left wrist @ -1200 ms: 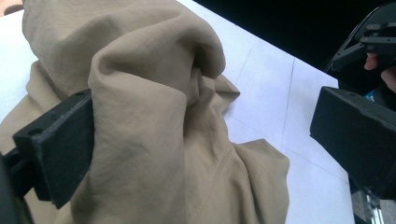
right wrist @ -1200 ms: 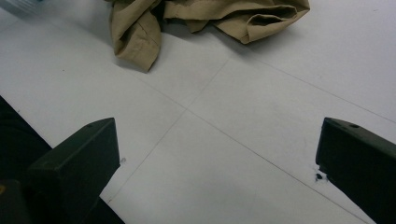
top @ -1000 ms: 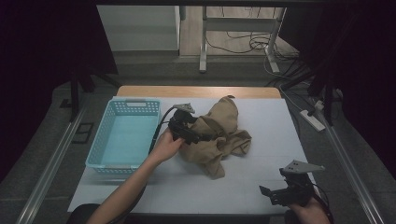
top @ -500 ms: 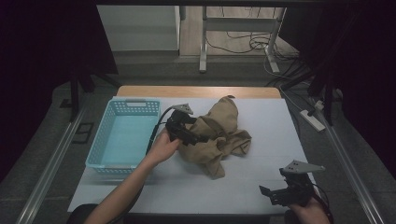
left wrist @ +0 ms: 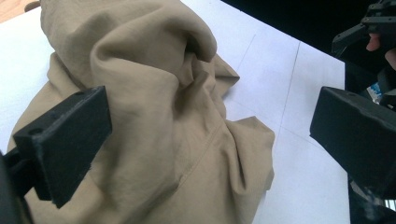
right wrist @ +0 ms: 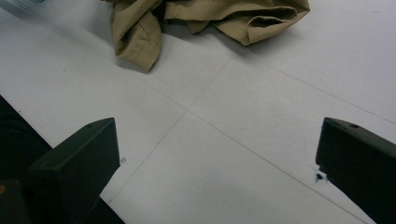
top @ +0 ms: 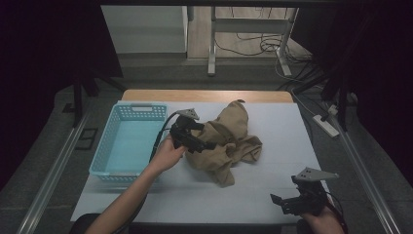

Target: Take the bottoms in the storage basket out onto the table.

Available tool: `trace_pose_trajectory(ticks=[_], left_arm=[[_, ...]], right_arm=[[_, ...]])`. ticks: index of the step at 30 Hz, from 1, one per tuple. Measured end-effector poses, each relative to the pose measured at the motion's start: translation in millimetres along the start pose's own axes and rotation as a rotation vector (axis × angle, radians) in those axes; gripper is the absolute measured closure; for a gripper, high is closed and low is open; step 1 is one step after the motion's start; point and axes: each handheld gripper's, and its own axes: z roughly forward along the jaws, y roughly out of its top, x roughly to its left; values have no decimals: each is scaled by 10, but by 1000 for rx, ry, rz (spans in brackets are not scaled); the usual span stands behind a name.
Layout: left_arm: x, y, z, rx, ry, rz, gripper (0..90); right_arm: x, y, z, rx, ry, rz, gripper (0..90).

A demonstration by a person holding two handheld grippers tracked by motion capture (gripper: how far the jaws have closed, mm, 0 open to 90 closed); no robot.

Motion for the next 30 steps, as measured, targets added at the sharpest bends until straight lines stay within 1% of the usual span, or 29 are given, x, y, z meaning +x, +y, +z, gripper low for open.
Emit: trace_pose_trajectory(ticks=[8, 14, 18, 20, 25, 30], left_arm=[[-56, -3, -15, 1, -9, -8, 0], [-102, 7, -44, 3, -7, 4, 0], [-115, -26, -58, 9, -10, 1, 0], [-119, -46, -63, 4, -16, -8, 0], [-129, -122, -82, 8, -14, -15, 0], [-129, -193, -118, -3, -19, -32, 0]], right_arm=[[2, 0, 1, -1, 0, -2, 1], [2, 0, 2, -1, -1, -2, 1], [3, 1, 3, 0, 0, -3, 1], [3, 1, 3, 0, -1, -3, 1], [2, 3, 4, 4, -3, -2, 1], [3, 3, 6, 5, -3, -4, 1]])
